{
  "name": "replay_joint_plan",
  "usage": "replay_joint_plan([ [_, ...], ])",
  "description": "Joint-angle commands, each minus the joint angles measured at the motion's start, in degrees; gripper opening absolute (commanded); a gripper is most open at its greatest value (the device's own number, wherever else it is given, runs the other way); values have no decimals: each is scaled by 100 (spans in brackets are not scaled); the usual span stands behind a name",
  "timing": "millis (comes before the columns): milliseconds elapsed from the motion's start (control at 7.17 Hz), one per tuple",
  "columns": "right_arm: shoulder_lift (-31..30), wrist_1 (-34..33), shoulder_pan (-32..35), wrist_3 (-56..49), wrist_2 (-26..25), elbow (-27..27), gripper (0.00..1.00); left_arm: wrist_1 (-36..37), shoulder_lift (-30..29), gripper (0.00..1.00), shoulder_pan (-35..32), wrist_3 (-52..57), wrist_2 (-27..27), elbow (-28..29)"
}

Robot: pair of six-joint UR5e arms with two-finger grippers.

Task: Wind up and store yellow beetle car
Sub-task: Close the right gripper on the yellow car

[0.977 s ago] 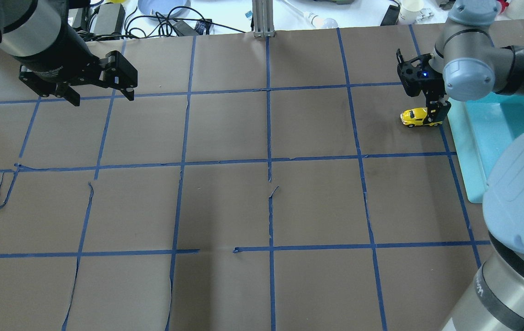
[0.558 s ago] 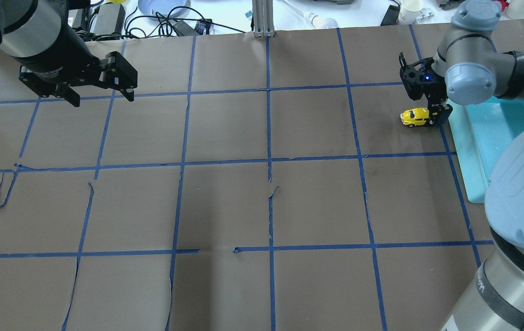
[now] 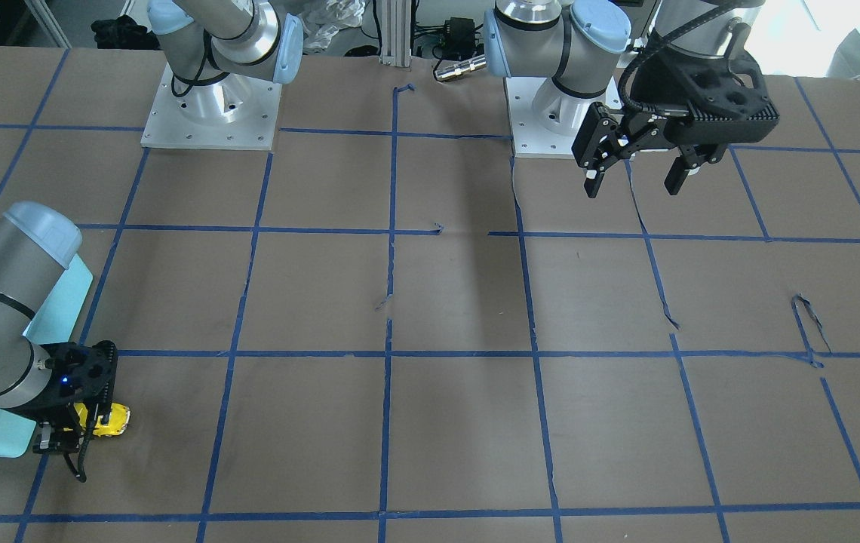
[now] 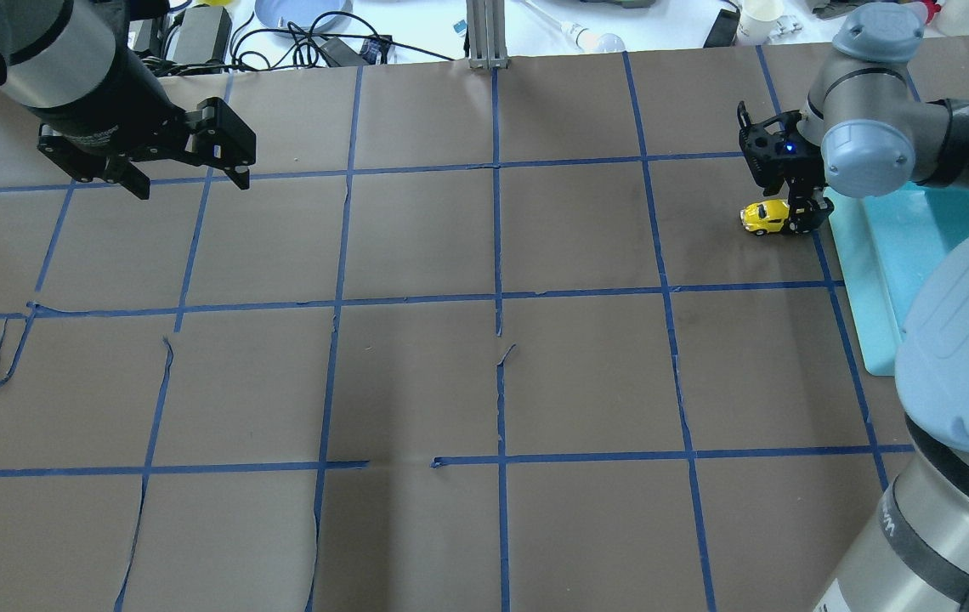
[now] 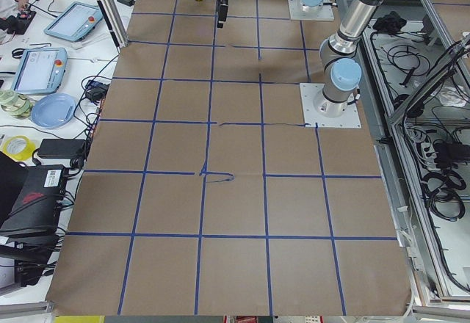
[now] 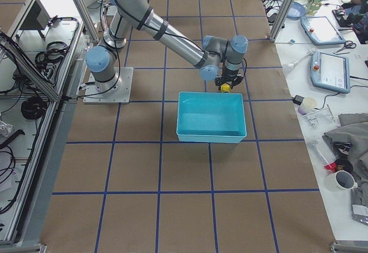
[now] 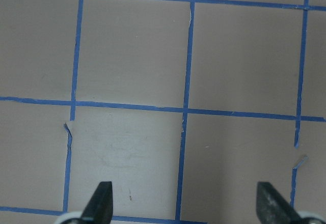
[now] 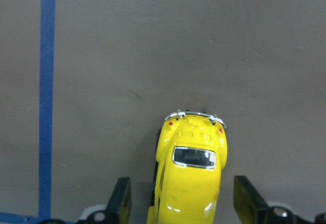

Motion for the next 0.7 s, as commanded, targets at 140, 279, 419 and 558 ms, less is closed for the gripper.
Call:
replay_joint_plan([
  [140,-20,0,-1,-1,19,-17,7,0,-8,100,-5,-3,-13,-3],
  [279,-73,8,-1,-1,-8,-43,4,0,-8,100,-5,-3,-4,-3],
  [419,-230,43,52,34,27,-122,4,0,-8,100,4,-3,-4,-3],
  [558,-388,139,61,60,71,-192,4,0,-8,100,4,6,22,-3],
])
